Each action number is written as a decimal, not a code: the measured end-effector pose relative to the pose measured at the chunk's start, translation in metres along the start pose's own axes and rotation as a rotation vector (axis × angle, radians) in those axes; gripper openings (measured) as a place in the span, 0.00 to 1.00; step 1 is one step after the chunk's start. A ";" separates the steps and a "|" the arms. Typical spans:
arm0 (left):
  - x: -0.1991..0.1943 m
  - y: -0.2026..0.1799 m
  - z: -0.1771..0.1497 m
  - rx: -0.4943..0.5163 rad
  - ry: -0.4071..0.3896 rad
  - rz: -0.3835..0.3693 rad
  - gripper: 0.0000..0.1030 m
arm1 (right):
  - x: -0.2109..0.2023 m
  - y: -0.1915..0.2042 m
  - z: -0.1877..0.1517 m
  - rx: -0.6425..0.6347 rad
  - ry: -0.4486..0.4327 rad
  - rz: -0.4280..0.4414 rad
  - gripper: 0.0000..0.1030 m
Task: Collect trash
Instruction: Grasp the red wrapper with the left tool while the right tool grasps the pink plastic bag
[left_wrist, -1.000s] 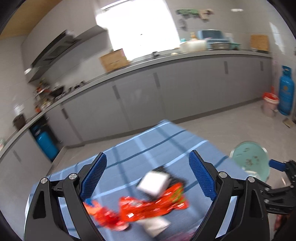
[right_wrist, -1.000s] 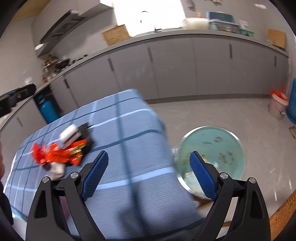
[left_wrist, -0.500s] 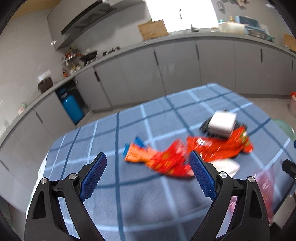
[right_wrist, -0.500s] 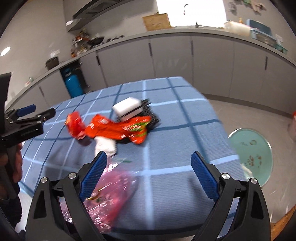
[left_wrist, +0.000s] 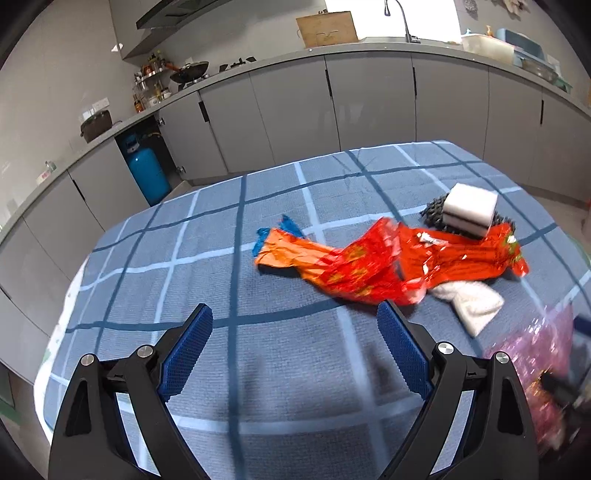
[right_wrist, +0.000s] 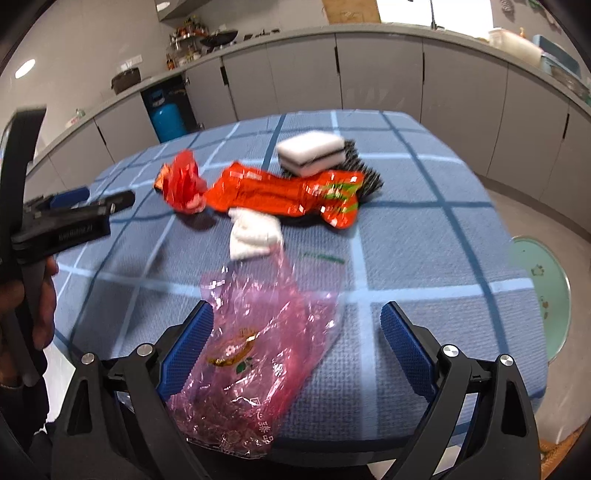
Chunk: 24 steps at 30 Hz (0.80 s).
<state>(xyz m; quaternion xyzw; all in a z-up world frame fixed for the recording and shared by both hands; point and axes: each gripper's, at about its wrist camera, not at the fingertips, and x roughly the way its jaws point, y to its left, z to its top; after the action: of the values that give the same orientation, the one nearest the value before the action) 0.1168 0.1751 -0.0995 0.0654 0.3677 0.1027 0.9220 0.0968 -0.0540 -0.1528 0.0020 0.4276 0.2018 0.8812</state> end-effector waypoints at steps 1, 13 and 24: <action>0.001 -0.003 0.002 -0.003 -0.002 -0.009 0.87 | 0.003 0.000 -0.001 -0.003 0.011 0.010 0.68; 0.043 -0.036 0.019 -0.006 0.030 -0.011 0.88 | -0.009 -0.011 0.004 -0.022 -0.047 0.041 0.21; 0.061 -0.015 0.004 -0.041 0.117 -0.035 0.06 | -0.009 -0.031 0.009 0.026 -0.074 0.028 0.21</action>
<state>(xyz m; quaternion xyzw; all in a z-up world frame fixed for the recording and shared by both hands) 0.1649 0.1749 -0.1399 0.0337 0.4197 0.0976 0.9018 0.1096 -0.0839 -0.1462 0.0268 0.3972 0.2084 0.8934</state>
